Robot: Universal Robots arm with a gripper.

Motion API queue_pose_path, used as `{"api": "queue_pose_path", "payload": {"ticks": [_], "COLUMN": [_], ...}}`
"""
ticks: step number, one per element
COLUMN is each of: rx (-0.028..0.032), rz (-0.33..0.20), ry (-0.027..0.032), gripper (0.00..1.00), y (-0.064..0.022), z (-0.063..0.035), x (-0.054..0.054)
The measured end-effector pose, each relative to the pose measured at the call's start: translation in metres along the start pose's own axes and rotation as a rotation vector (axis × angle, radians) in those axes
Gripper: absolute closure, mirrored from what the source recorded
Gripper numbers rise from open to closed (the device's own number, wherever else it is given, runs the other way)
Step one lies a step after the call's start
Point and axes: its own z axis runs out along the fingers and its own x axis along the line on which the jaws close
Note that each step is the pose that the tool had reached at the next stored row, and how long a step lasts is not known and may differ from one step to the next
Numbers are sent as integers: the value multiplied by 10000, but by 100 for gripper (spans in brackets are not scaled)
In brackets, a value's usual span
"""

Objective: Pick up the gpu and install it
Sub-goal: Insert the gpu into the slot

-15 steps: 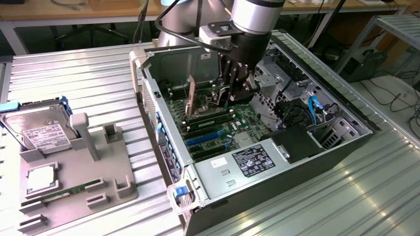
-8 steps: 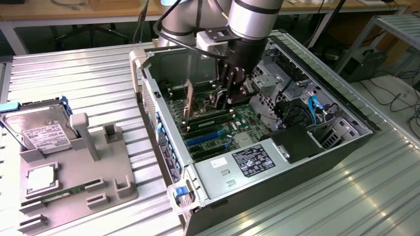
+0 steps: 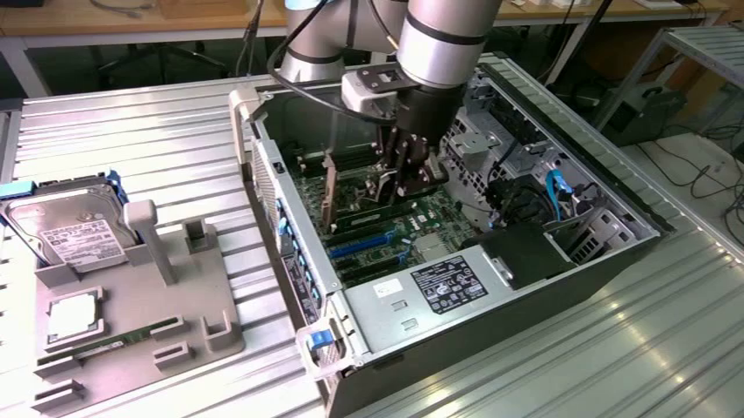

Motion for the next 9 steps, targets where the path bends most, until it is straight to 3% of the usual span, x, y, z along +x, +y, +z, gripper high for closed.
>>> {"api": "queue_pose_path", "payload": {"ticks": [3,9], "rx": [2,1], "rz": [2,-3], "ry": [-38,-30], "gripper": [72,72], "y": [17,45], "z": [40,145], "x": [55,55]}}
